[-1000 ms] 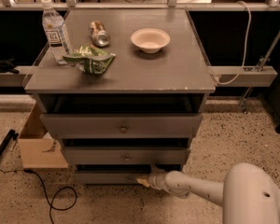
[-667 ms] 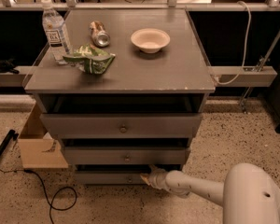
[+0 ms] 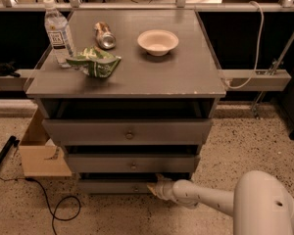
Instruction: Open bottom drawer
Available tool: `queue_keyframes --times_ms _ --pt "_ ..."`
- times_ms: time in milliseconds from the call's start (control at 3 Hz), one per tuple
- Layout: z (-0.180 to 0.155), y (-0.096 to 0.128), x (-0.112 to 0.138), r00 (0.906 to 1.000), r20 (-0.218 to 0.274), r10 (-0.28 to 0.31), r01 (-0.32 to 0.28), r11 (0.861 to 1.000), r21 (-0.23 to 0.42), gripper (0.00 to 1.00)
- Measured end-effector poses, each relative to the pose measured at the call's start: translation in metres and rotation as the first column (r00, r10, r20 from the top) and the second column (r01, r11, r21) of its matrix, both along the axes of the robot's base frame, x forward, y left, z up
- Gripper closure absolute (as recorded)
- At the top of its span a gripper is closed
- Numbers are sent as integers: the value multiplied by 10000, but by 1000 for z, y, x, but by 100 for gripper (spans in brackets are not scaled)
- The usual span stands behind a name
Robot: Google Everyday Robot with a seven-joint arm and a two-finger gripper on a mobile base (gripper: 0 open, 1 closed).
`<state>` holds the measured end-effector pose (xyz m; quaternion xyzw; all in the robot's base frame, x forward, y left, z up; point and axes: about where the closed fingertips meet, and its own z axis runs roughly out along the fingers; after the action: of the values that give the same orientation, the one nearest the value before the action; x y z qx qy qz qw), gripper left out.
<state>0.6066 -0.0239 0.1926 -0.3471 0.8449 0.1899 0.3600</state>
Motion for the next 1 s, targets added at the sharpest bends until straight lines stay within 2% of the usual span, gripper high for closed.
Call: queue_keyframes --times_ms 667,1000 --pt "1 1 -1 10000 -93 -5 6 10000 43 100" --pt "4 -6 -13 9984 -545 -145 150 9998 93 100"
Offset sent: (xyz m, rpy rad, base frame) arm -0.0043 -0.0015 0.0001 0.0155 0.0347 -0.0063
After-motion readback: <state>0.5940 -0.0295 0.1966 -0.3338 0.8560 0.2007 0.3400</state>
